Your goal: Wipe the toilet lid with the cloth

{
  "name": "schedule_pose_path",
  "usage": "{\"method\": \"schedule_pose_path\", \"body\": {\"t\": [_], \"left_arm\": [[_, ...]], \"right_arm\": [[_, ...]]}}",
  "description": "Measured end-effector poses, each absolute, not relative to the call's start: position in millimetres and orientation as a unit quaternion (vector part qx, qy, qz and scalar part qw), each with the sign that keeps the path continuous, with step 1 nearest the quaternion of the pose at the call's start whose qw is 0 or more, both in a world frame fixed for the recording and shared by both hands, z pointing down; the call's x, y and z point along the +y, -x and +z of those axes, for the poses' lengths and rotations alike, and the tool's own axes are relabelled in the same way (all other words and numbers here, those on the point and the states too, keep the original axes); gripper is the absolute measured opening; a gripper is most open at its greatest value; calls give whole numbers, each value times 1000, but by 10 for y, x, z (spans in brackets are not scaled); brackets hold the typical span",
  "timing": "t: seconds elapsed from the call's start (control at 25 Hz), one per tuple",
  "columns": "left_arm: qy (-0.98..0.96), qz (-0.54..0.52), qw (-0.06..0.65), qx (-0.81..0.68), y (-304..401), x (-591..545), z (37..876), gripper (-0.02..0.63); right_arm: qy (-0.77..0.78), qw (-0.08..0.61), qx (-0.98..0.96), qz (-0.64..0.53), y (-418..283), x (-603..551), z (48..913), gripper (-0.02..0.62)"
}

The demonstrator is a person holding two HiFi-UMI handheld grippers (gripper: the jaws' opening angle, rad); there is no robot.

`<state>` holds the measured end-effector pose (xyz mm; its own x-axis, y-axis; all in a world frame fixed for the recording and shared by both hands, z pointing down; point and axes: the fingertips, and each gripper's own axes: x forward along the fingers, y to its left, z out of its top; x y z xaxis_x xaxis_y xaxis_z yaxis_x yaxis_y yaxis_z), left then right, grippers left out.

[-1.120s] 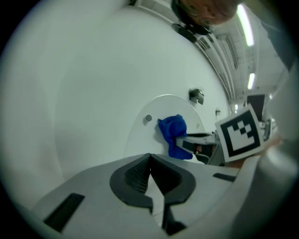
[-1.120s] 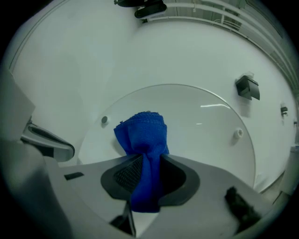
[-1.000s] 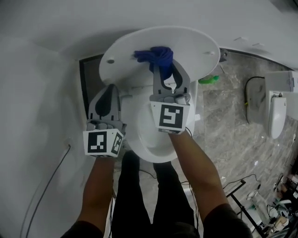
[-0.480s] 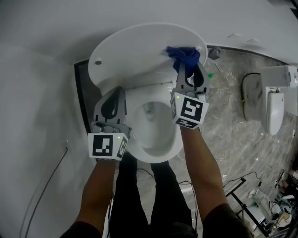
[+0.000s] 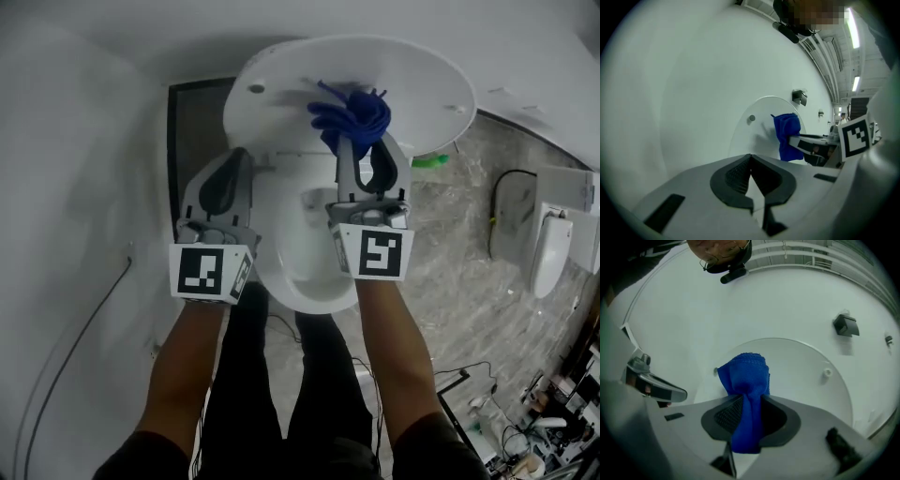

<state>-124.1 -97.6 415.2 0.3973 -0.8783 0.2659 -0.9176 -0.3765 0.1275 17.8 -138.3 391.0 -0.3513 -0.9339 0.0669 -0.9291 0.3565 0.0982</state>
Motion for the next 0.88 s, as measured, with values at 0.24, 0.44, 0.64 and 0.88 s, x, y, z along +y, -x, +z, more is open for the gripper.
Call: {"method": "schedule_pose_path", "body": {"t": [0.24,0.44,0.64,0.88], "left_arm": [[-805,88,151,-567,1026,-998,4256,11],[-793,88,157,-581,1466,-948,4278,11],[-792,91,155,-584,1890,-844,4371,11],[-790,101,165,-582,1842,-809,4420,11]], "right_arm": [[-513,13,-856,64,59,-1341,4031,95],[-475,35,-876,75,723,-1240,4312,95],[-468,54,-880,64,1256,-1310,4426,95],[-509,54,-857,63,1021,-1469,4447,95]]}}
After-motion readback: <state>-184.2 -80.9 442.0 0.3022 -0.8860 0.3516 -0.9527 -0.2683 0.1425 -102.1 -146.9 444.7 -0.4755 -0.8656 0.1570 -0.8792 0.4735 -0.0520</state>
